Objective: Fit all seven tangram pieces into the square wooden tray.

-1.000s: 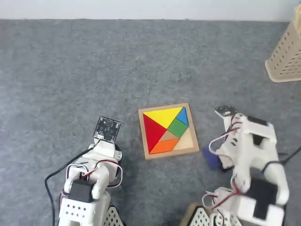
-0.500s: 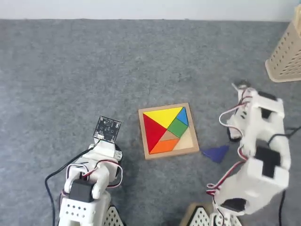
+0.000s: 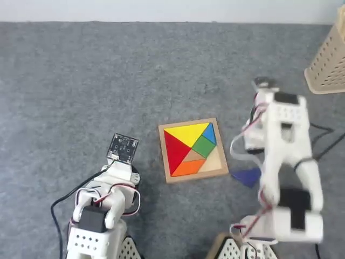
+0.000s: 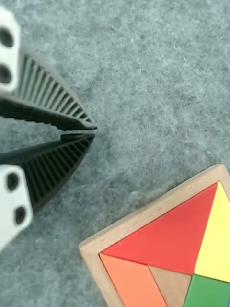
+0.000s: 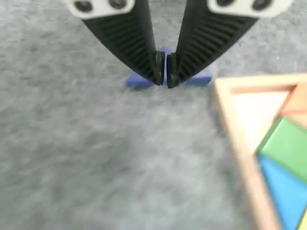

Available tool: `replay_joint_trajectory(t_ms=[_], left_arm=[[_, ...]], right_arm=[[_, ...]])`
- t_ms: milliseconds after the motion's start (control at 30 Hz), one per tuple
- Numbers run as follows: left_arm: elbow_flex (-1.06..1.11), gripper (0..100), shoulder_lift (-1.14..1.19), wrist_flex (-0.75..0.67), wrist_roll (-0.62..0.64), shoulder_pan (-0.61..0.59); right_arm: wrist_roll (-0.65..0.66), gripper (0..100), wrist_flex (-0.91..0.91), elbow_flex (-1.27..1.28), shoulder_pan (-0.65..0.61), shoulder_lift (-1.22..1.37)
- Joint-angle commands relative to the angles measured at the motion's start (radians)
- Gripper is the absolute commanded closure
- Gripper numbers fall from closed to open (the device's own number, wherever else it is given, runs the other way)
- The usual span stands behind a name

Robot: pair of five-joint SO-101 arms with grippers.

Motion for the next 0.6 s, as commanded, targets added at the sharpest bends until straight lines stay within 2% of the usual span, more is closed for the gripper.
replay_joint_trajectory(t_ms=[0,100,167,567], left_arm=[[-0.018,99,-0.02,0.006,0.009,-0.006],[-0.018,99,-0.02,0.006,0.009,-0.006],[-0.018,99,-0.02,0.006,0.009,-0.006],[-0.018,99,-0.02,0.006,0.009,-0.006]], right_arm=[[0.006,96.9,-0.062,0.195,-0.05,-0.208],[0.009,87.2,-0.03,0.213,-0.059,-0.199],[-0.04,82.3,-0.019,0.21,-0.054,-0.159],[-0.39,80.6,-0.024,0.018,-0.027,0.219]])
